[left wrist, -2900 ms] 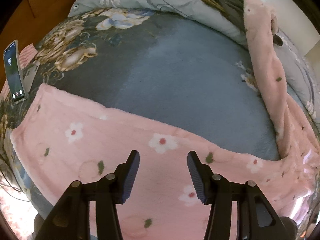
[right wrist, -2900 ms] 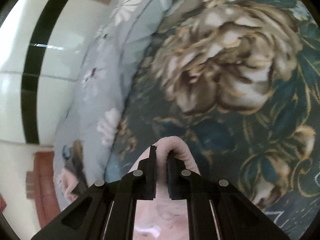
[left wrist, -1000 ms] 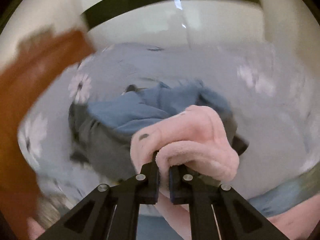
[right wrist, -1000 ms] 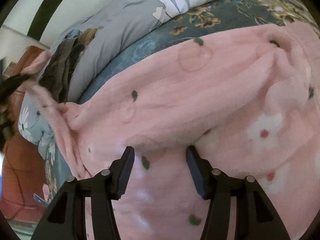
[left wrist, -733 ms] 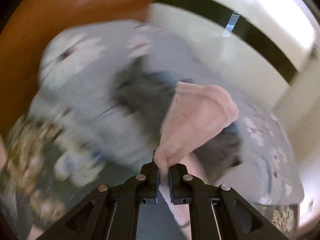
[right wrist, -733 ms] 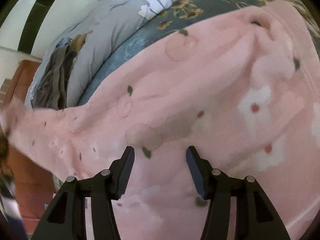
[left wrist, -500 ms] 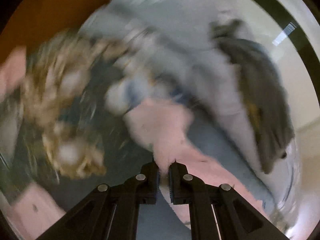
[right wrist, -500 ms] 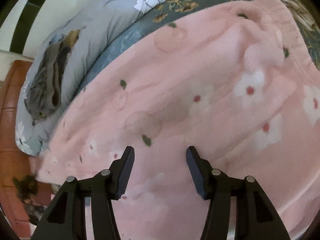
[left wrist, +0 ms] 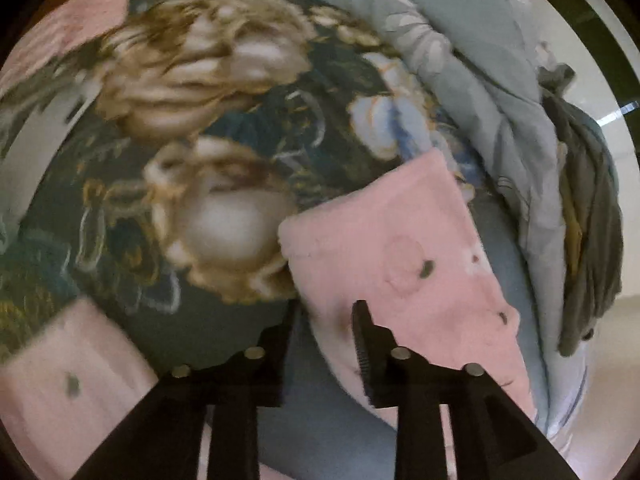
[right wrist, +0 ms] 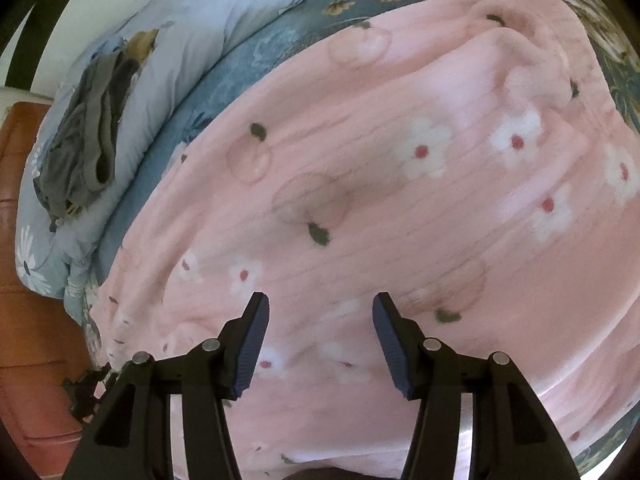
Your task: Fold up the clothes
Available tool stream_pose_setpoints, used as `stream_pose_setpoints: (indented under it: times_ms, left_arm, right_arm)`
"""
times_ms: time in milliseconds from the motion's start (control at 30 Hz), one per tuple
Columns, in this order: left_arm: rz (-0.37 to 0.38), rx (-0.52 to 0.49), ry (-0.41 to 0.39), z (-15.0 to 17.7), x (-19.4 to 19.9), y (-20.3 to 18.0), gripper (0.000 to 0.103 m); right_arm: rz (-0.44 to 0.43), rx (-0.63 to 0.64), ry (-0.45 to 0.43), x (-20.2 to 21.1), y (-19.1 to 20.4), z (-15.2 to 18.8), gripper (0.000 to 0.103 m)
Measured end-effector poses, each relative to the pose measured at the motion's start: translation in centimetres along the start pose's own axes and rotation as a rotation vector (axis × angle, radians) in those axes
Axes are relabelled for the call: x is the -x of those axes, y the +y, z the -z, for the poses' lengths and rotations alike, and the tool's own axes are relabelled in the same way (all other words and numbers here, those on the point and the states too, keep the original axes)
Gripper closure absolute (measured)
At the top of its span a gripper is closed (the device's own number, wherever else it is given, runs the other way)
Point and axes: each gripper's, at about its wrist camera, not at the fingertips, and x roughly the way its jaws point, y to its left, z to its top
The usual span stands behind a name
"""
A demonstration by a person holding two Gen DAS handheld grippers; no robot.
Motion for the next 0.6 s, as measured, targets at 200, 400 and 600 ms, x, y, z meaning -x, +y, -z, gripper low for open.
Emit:
stream_pose_setpoints:
  times_ms: [200, 400, 600]
  left_arm:
    - [-0.006, 0.02, -0.01, -2.0, -0.8, -0.8, 0.055]
    - [-0.02, -0.027, -0.078, -3.4, 0.5, -1.6, 0.096]
    - [-0.014, -0.055, -0.095, -5.8, 1.6, -2.0, 0.095]
  right_arm:
    - [-0.001, 0.01, 0.008, 0.0, 0.9, -0.2, 0.048]
    - [0.001, 0.017, 0.006, 0.5, 1.1, -0.2, 0.048]
    - [0.019, -0.015, -0.021, 1.3, 0.2, -0.4, 0.048]
